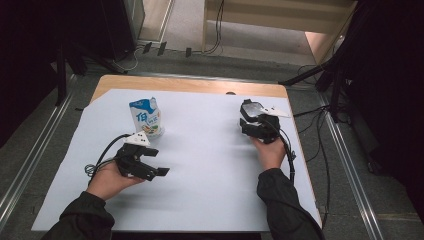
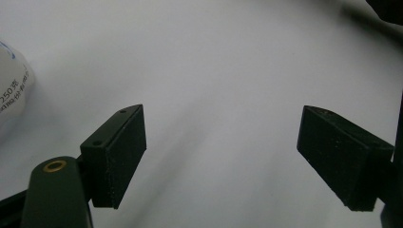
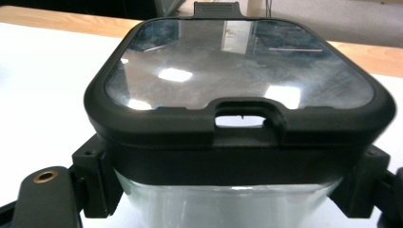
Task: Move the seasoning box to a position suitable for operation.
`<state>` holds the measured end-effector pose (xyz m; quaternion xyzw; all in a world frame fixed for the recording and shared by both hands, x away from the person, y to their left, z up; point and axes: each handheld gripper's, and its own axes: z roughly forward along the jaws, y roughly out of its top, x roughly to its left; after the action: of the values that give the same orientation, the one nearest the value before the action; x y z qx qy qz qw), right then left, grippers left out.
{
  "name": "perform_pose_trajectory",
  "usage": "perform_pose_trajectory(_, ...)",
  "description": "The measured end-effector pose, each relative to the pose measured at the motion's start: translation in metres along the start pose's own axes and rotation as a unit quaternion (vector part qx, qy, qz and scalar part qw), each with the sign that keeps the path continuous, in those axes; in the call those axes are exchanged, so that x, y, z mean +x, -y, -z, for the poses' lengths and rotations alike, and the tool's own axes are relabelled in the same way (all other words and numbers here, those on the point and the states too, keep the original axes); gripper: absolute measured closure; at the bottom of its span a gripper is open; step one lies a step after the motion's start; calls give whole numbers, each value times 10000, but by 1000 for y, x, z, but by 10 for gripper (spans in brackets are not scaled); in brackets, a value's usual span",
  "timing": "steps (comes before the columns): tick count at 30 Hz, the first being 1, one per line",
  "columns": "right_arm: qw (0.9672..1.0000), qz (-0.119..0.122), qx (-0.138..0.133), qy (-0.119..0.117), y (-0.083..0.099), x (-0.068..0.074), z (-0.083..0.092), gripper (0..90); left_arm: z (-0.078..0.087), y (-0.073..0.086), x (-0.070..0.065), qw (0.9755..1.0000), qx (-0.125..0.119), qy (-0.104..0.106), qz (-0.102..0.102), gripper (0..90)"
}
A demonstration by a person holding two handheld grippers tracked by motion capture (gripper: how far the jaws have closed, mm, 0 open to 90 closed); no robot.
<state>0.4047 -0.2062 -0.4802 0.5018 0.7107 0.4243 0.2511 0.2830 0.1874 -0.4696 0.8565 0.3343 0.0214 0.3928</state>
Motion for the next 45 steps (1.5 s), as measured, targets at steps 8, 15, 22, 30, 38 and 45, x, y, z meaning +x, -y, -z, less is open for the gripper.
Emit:
perform_pose_trajectory(8, 9997, 13, -93, -228, 2, 12, 19, 165, -3, -5, 3, 10000, -1, 16, 31, 219)
perform_pose_trajectory(15, 9991, 53, -118, -392, 7, 22, 35, 165, -7, -11, 5, 10000, 20, 49, -6, 237)
perform_pose_trajectory(22, 9982, 123, -124, -573, 12, 36, 47, 165, -9, -14, 8, 10000, 26, 82, -11, 279)
perform_pose_trajectory(30, 9965, 190, -96, -813, 21, 57, 56, 165, -10, -17, 10, 10000, 11, 93, -33, 298)
perform_pose_trajectory(38, 9936, 270, -11, -1101, 30, 78, 52, 165, -10, -17, 12, 10000, 13, 80, 4, 317)
perform_pose_trajectory(45, 9891, 404, 95, -1415, 36, 98, 41, 165, -6, -15, 12, 10000, -24, 5, 13, 323)
